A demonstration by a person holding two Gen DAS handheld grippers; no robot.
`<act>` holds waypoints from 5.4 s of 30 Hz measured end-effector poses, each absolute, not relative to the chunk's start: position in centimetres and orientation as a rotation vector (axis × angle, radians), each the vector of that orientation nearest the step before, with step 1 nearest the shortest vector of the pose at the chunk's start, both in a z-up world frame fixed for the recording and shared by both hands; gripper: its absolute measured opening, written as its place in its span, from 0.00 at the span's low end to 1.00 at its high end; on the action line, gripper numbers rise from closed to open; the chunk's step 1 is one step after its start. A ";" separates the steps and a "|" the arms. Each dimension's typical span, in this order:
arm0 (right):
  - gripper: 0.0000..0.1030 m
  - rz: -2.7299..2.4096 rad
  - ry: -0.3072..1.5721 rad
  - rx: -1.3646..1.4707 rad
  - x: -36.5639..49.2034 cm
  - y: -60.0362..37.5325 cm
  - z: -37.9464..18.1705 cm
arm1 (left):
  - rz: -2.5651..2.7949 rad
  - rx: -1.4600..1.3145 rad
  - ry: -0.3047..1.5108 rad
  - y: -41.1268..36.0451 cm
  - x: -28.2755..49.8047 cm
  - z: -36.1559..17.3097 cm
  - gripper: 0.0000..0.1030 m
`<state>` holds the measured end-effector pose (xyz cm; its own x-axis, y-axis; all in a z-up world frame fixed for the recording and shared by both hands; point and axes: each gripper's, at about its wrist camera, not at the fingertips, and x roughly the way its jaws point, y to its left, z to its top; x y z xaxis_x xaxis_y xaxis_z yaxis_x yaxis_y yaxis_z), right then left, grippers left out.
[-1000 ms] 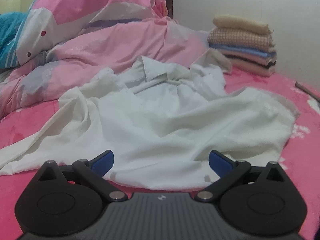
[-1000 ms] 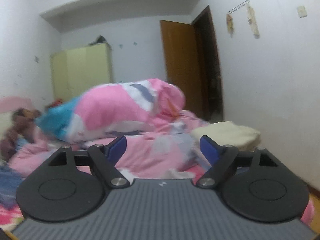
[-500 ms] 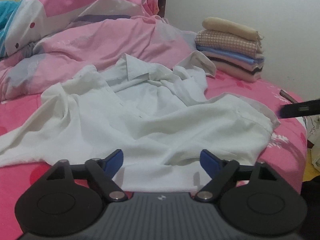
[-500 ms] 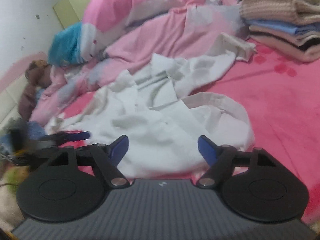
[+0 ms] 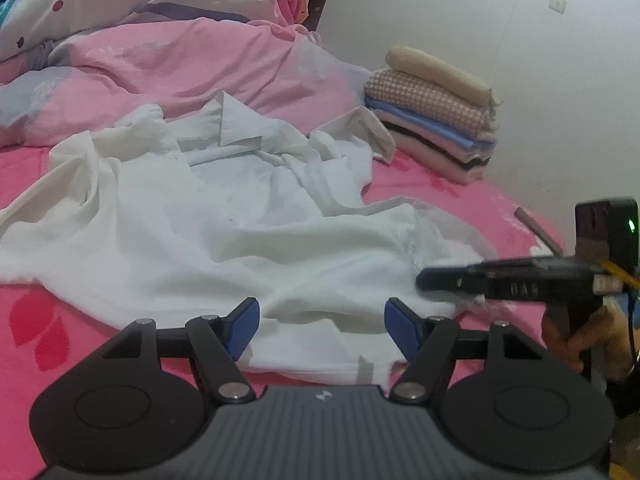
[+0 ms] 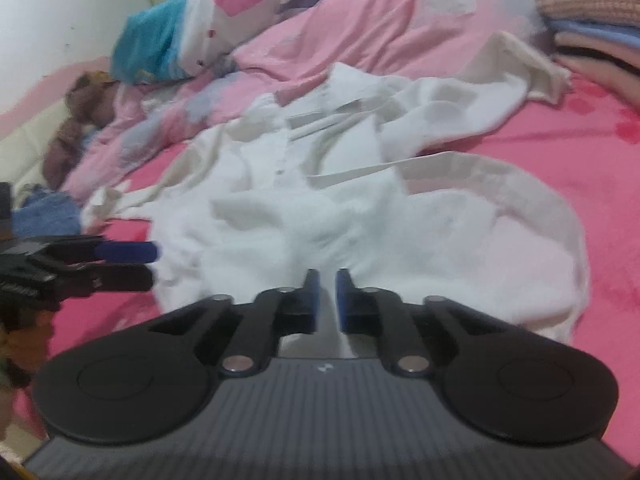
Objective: Fold clothes
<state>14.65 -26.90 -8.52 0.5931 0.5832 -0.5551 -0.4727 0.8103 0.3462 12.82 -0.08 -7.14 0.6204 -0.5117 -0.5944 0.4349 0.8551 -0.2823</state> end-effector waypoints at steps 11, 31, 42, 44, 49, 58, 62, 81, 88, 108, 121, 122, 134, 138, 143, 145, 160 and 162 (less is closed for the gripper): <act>0.46 0.524 0.595 0.086 14.5 -26.7 -6.1 | -0.558 -0.133 0.710 -0.2 11.8 -6.4 0.72; 0.04 0.922 0.699 0.177 8.9 -21.7 -6.8 | -0.485 -0.179 0.675 1.2 11.8 -5.0 0.81; 0.13 1.195 0.761 0.022 4.2 -12.1 -6.7 | -0.334 -0.028 0.735 1.2 13.2 -7.2 0.81; 0.37 1.190 0.784 0.048 4.7 -13.7 -6.2 | -0.319 -0.020 0.753 1.6 13.5 -7.9 0.81; 0.58 1.081 0.714 0.161 8.7 -20.5 -2.9 | -0.296 -0.024 0.762 2.8 14.1 -9.2 0.81; 0.82 0.566 0.836 0.387 28.4 -27.4 -4.7 | -0.194 0.062 0.764 3.3 14.3 -11.1 0.82; 0.77 0.581 0.948 0.266 31.8 -23.9 -8.3 | -0.174 0.056 0.755 3.5 14.6 -11.4 0.83; 0.05 0.204 0.698 0.472 39.8 -36.0 -9.9 | -0.135 0.055 0.737 3.7 15.3 -11.9 0.85; 0.23 0.008 0.627 0.673 40.4 -43.3 -9.6 | -0.135 0.057 0.734 3.7 15.3 -11.9 0.85; 0.01 0.467 0.850 0.315 17.8 -34.9 -8.4 | -0.171 0.084 0.734 3.2 13.0 -10.9 0.83; 0.13 -0.217 0.523 0.680 25.0 -54.1 -5.7 | -0.136 0.067 0.747 4.0 13.3 -11.0 0.85; 0.22 -0.246 0.521 0.730 24.8 -55.0 -6.2 | -0.135 0.064 0.748 4.1 13.4 -10.9 0.85; 0.47 -0.111 0.322 0.652 6.5 -56.2 2.2 | -0.156 -0.006 0.579 5.4 11.6 -4.4 0.79; 0.53 -0.101 0.230 0.436 -2.5 -54.9 9.9 | -0.330 0.011 0.523 2.8 10.3 -2.1 0.83; 0.72 -0.058 0.194 0.188 -10.8 -51.6 16.7 | -0.605 0.096 0.555 -2.6 8.1 -2.0 0.86; 0.76 -0.022 0.231 0.137 -12.4 -50.1 17.3 | -0.694 0.156 0.593 -4.9 7.2 -2.9 0.86; 0.74 0.371 0.698 0.850 0.3 -41.7 -8.8 | -0.754 0.438 0.811 -8.8 1.1 -9.8 0.59; 0.74 0.385 0.705 0.892 0.8 -40.8 -10.0 | -0.729 0.421 0.816 -8.4 1.0 -10.2 0.53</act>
<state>0.76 -40.83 -9.96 0.7143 0.5774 -0.3955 -0.0203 0.5820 0.8129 1.00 -8.44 -10.16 0.4672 -0.4199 -0.7781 0.7260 0.6844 0.0666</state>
